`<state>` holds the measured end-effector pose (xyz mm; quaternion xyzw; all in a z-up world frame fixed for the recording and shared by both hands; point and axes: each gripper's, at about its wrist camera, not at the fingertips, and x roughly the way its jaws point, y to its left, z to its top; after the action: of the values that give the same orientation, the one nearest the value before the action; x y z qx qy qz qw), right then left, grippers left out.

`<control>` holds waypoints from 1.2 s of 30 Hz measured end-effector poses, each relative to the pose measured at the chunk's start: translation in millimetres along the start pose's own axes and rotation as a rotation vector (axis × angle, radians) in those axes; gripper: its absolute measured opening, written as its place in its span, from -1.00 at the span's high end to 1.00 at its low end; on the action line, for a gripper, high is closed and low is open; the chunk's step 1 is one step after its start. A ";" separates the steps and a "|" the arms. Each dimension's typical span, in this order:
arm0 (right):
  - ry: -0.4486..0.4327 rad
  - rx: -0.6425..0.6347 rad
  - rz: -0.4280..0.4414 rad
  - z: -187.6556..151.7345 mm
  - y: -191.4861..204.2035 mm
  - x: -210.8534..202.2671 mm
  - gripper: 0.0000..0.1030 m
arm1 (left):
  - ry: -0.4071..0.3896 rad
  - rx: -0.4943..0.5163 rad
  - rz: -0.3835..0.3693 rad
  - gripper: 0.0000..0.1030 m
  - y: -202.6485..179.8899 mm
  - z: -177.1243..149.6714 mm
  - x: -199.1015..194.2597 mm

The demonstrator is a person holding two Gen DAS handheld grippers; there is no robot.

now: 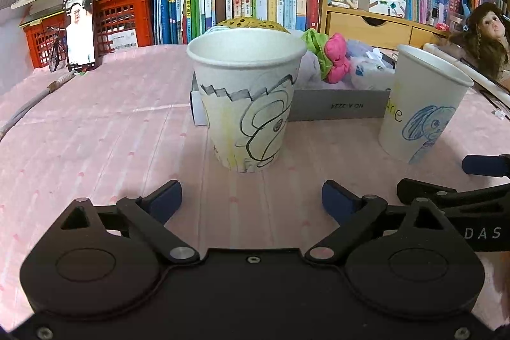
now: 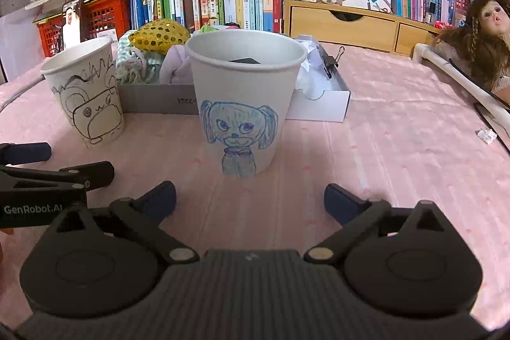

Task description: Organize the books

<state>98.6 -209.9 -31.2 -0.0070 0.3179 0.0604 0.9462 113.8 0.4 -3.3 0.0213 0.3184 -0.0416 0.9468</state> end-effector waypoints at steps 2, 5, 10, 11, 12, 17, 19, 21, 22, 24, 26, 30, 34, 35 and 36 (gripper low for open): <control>0.000 0.000 0.000 -0.1 -0.5 0.1 -1.00 | 0.003 -0.003 0.003 -0.89 0.2 0.1 0.8; 0.000 0.001 0.001 -0.3 -0.7 0.2 -1.00 | 0.005 -0.008 0.007 -0.91 0.4 0.1 1.4; -0.001 0.001 0.000 -0.6 -0.9 -0.1 -1.00 | 0.007 -0.011 0.012 -0.95 0.8 -0.6 1.7; -0.001 0.001 0.001 -0.5 -1.1 0.0 -1.00 | 0.008 -0.012 0.013 -0.96 0.9 -0.5 1.7; 0.000 0.001 0.001 -0.6 -1.1 -0.1 -1.00 | 0.008 -0.012 0.013 -0.96 1.1 -0.5 1.7; 0.000 0.000 0.002 -0.8 -1.3 0.1 -1.00 | 0.008 -0.012 0.013 -0.97 1.7 -0.3 1.9; 0.000 0.000 0.002 -0.8 -1.3 0.1 -1.00 | 0.009 -0.012 0.013 -0.98 1.9 -0.3 2.0; -0.001 0.001 0.002 -0.8 -1.4 0.0 -1.00 | 0.009 -0.012 0.013 -0.98 2.0 -0.3 2.0; -0.001 0.000 0.002 -0.8 -1.4 0.0 -1.00 | 0.009 -0.012 0.013 -0.99 2.0 -0.3 2.0; -0.001 0.000 0.002 -1.0 -1.4 0.1 -1.00 | 0.009 -0.012 0.012 -0.99 2.2 -0.2 2.1; -0.001 0.000 0.002 -0.9 -1.4 0.0 -1.00 | 0.009 -0.012 0.012 -0.99 2.1 -0.2 2.1; -0.001 0.000 0.001 -1.0 -1.4 -0.1 -1.00 | 0.009 -0.012 0.013 -0.99 2.2 -0.1 2.1; -0.001 0.000 0.001 -1.0 -1.6 0.0 -1.00 | 0.009 -0.012 0.012 -0.99 2.2 0.2 2.0; -0.001 0.000 0.002 -1.1 -1.6 0.0 -1.00 | 0.009 -0.012 0.013 -0.99 2.2 0.3 2.0; -0.001 0.000 0.002 -1.0 -1.6 -0.1 -1.00 | 0.009 -0.012 0.012 -0.99 2.2 0.3 2.0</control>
<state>98.1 -211.5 -31.9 -0.0066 0.3175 0.0612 0.9463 115.7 2.4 -4.3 0.0179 0.3227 -0.0338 0.9457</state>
